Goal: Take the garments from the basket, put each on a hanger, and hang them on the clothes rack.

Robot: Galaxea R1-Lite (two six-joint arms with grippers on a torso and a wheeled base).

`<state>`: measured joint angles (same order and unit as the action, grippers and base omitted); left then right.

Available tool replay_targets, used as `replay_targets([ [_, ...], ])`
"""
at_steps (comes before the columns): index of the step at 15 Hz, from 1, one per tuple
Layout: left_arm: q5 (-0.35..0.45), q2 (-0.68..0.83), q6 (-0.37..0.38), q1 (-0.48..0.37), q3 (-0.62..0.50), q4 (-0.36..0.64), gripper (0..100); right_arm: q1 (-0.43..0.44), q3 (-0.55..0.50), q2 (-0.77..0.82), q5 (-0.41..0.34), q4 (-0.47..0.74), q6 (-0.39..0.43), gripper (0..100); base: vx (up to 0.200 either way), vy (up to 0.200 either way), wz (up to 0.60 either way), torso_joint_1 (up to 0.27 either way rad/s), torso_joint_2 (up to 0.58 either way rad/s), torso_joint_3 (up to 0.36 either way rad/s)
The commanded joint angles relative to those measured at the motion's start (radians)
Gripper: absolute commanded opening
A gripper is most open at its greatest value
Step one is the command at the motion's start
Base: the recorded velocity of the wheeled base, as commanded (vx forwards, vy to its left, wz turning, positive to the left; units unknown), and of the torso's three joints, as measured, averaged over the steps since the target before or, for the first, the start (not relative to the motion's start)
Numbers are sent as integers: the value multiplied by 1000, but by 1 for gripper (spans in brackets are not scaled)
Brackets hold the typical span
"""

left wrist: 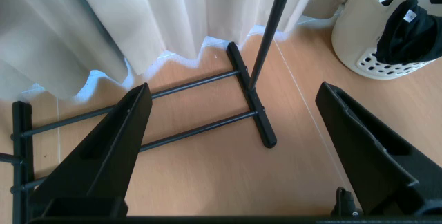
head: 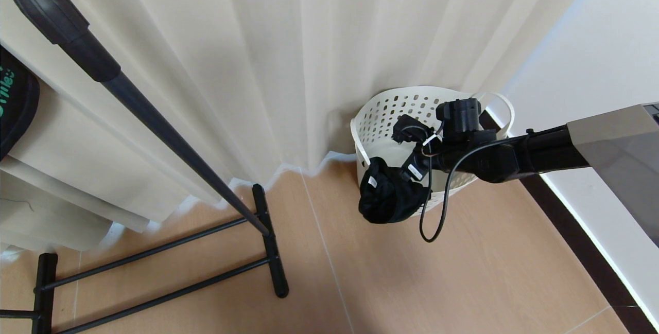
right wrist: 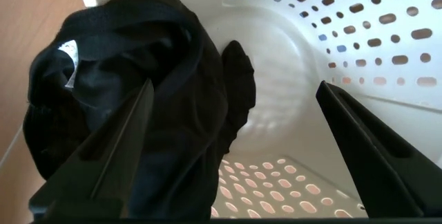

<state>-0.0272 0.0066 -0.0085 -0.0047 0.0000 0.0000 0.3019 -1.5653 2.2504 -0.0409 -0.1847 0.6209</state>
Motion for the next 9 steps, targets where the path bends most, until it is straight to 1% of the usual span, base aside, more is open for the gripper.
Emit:
replay_targets([
  [1,0,0,-1,0,0,0,100,-1,-1,15,-2,-4,5,100,0,0,0,0,0,0],
  [3,0,0,-1,0,0,0,100,-1,-4,32,-30,-29,7,100,0,0,0,0,0,0],
  [5,0,0,-1,0,0,0,100,-3,-4,34,-50,-33,7,100,0,0,0,0,0,0],
  [7,0,0,-1,0,0,0,100,-12,-4,32,-86,-33,11,100,0,0,0,0,0,0],
  [9,0,0,-1,0,0,0,100,-14,-5,35,-91,-33,13,100,0,0,0,0,0,0],
])
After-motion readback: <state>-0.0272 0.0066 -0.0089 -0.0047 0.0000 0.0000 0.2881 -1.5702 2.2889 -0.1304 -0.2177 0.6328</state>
